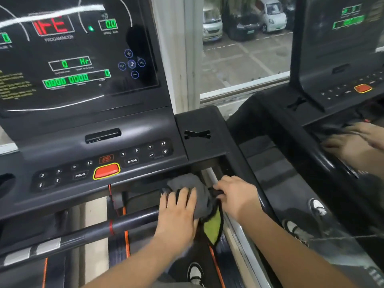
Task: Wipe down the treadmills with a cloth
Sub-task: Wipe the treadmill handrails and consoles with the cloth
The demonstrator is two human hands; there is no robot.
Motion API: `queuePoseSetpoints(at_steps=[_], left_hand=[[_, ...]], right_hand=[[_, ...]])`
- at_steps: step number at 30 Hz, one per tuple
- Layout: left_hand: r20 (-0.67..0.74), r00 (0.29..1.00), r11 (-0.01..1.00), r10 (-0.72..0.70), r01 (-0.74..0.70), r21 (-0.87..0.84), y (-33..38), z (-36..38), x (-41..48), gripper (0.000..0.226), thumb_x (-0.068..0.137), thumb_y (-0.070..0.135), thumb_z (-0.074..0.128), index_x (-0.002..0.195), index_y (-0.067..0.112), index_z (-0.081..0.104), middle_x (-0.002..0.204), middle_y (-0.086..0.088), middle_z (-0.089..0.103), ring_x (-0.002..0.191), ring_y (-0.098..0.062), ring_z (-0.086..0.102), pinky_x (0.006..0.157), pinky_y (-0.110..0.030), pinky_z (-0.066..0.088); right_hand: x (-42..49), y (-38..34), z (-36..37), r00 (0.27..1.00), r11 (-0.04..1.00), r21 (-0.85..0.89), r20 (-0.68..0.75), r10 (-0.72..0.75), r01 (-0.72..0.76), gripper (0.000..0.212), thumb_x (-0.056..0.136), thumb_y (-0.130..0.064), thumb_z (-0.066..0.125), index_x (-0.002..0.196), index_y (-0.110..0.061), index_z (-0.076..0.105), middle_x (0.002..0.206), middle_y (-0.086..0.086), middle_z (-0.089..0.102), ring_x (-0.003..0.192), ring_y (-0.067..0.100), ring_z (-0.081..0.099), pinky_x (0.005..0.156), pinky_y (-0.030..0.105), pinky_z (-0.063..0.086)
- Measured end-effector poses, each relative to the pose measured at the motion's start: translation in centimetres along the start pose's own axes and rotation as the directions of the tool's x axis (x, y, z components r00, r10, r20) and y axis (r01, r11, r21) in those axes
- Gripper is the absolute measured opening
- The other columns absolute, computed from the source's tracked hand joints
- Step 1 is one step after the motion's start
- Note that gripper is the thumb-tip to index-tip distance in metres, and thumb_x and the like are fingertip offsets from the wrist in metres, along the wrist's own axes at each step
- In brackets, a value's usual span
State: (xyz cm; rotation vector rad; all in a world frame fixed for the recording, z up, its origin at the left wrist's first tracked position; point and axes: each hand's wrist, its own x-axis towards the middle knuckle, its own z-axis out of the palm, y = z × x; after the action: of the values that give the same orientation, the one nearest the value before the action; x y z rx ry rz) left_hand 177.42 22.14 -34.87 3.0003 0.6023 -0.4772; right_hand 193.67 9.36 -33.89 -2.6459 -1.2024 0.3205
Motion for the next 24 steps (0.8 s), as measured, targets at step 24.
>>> queuePoseSetpoints(at_steps=[24], left_hand=[[0.273,0.958,0.766,0.083,0.114,-0.632,-0.3,-4.0,8.6,0.044,0.105,0.04,0.029,0.128,0.02,0.061,0.137,-0.011,0.063,0.124,-0.029,0.058,0.099,-0.033,0.043]], right_hand=[[-0.1,-1.0,-0.5,0.999,0.999,-0.03,0.019,0.044,-0.043,0.023,0.088,-0.013,0.054,0.105,-0.023,0.065,0.106,-0.006,0.058,0.105,0.017,0.053,0.068,0.034,0.047]])
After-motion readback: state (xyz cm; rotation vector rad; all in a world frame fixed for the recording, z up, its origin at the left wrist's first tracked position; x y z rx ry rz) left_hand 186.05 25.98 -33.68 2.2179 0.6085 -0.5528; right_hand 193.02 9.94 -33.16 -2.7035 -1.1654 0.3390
